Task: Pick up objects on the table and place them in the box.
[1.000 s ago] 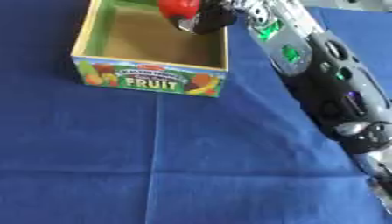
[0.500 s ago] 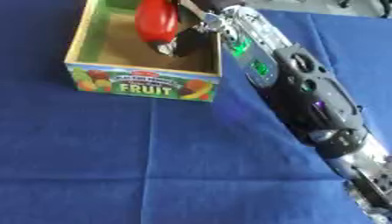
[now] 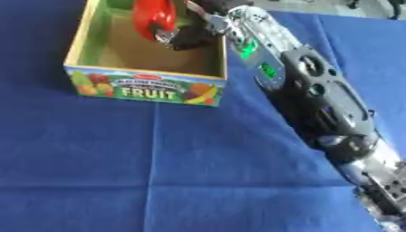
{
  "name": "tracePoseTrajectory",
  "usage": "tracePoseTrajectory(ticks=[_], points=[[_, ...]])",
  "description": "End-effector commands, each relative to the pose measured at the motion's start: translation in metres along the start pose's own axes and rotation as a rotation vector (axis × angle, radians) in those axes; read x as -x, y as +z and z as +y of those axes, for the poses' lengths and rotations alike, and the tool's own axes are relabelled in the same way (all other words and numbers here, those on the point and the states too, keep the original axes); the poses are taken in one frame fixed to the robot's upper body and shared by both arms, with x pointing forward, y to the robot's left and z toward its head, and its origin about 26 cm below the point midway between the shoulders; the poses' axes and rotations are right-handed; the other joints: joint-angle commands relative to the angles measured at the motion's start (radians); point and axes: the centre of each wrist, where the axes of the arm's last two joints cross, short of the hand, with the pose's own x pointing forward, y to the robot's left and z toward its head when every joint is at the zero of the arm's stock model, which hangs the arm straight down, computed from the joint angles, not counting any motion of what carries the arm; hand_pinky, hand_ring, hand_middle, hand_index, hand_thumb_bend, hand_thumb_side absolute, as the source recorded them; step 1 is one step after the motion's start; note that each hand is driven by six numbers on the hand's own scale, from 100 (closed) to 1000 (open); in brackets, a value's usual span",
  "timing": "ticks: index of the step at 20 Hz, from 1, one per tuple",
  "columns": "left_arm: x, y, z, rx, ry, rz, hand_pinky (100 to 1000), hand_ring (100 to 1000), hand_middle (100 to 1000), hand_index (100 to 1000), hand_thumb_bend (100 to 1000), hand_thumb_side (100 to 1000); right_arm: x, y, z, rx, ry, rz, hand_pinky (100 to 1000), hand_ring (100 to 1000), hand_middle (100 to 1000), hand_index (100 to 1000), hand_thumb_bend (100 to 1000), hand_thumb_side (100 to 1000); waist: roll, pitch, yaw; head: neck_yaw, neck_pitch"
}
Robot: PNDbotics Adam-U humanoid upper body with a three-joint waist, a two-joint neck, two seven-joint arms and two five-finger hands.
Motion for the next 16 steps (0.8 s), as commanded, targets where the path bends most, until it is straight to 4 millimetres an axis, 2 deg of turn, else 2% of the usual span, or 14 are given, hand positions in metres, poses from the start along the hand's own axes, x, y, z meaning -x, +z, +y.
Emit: tracePoseTrajectory(ticks=[1,2,3,4,6,8,11,16], points=[[-0.005,-0.001,0.002,0.003,-0.005,-0.015,429,573,636,792,100,1000,0.005,0.004,-0.020,0.055,0.027,0.007,858,980,966,1000,317,994,0.007,-0.026,-0.003,0.003,-0.010],[-0.005,-0.001,0.002,0.003,-0.005,-0.015,429,573,636,792,100,1000,0.005,0.004,-0.020,0.055,0.026,0.006,861,987,971,1000,316,999,0.008,-0.027,-0.004,0.004,-0.009],[-0.005,0.000,0.002,0.003,-0.005,-0.013,429,573,636,792,100,1000,0.004,0.004,-0.021,0.060,0.017,0.003,859,990,970,1000,256,1000,0.009,-0.028,-0.005,0.005,-0.007],[-0.005,0.000,0.002,0.002,-0.005,-0.011,429,573,636,792,100,1000,0.004,0.005,-0.023,0.067,0.003,0.000,857,991,967,1000,299,998,0.010,-0.030,-0.007,0.007,-0.004],[-0.004,0.001,0.003,-0.001,-0.007,-0.007,429,573,636,792,100,1000,0.004,0.007,-0.030,0.092,-0.036,-0.012,855,992,964,1000,284,997,0.012,-0.034,-0.012,0.014,0.000],[-0.004,0.002,0.004,-0.007,-0.010,-0.004,430,573,637,792,100,1000,0.003,0.013,-0.042,0.147,-0.077,-0.032,848,993,957,1000,222,1000,0.014,-0.038,-0.020,0.026,0.006],[-0.003,0.003,0.005,-0.014,-0.013,0.000,431,573,637,792,100,1000,-0.001,0.029,-0.059,0.236,-0.154,-0.067,837,994,949,1000,202,1000,0.015,-0.042,-0.030,0.043,0.013],[-0.002,0.004,0.007,-0.029,-0.020,0.008,432,574,638,792,100,1000,-0.013,0.068,-0.086,0.381,-0.281,-0.127,825,995,940,1000,195,983,0.024,-0.051,-0.051,0.064,0.021]])
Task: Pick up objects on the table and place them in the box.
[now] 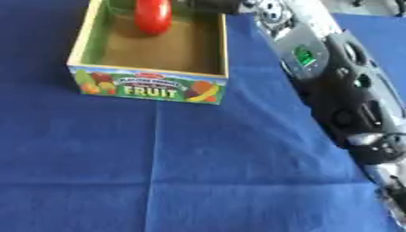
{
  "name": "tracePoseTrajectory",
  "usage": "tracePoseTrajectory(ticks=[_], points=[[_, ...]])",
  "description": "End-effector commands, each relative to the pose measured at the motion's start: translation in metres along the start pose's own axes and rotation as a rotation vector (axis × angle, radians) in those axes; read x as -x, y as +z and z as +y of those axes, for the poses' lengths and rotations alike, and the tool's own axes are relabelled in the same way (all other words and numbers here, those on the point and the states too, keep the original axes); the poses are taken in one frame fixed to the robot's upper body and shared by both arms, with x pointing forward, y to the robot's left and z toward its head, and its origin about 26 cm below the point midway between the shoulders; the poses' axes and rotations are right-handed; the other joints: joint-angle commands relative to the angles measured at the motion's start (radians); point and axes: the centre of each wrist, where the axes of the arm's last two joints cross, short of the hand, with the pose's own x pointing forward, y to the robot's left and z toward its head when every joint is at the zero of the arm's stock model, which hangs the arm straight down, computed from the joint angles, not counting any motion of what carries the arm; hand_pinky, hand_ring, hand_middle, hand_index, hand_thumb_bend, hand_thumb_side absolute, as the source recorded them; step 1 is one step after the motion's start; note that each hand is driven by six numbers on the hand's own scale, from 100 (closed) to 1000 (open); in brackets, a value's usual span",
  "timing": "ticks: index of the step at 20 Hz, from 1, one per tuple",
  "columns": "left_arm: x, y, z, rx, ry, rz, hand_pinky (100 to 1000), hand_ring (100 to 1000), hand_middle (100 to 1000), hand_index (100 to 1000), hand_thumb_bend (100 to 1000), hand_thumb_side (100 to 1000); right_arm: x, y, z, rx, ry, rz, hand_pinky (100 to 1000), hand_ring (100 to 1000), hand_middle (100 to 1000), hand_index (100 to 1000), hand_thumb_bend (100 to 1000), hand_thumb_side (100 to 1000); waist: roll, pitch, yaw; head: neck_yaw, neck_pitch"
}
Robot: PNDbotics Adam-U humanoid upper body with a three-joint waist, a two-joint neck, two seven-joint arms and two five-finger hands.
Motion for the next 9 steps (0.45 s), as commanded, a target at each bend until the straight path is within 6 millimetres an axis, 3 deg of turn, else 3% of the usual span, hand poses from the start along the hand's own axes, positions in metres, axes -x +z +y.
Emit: tracePoseTrajectory(ticks=[1,4,9], points=[[-0.004,0.000,0.004,-0.017,-0.012,-0.015,432,574,638,792,100,1000,-0.018,0.018,-0.038,0.131,-0.040,-0.053,824,994,939,1000,197,982,0.010,-0.039,-0.009,0.013,0.011],[-0.003,0.002,0.005,-0.026,-0.013,-0.007,433,574,639,791,100,1000,-0.034,0.037,-0.049,0.204,-0.086,-0.095,820,991,936,1000,187,963,0.019,-0.051,-0.023,0.025,0.022],[-0.001,0.005,0.006,-0.041,-0.014,0.008,434,575,639,791,100,1000,-0.026,0.050,-0.052,0.286,-0.156,-0.116,815,988,933,1000,159,954,0.035,-0.075,-0.047,0.049,0.040]])
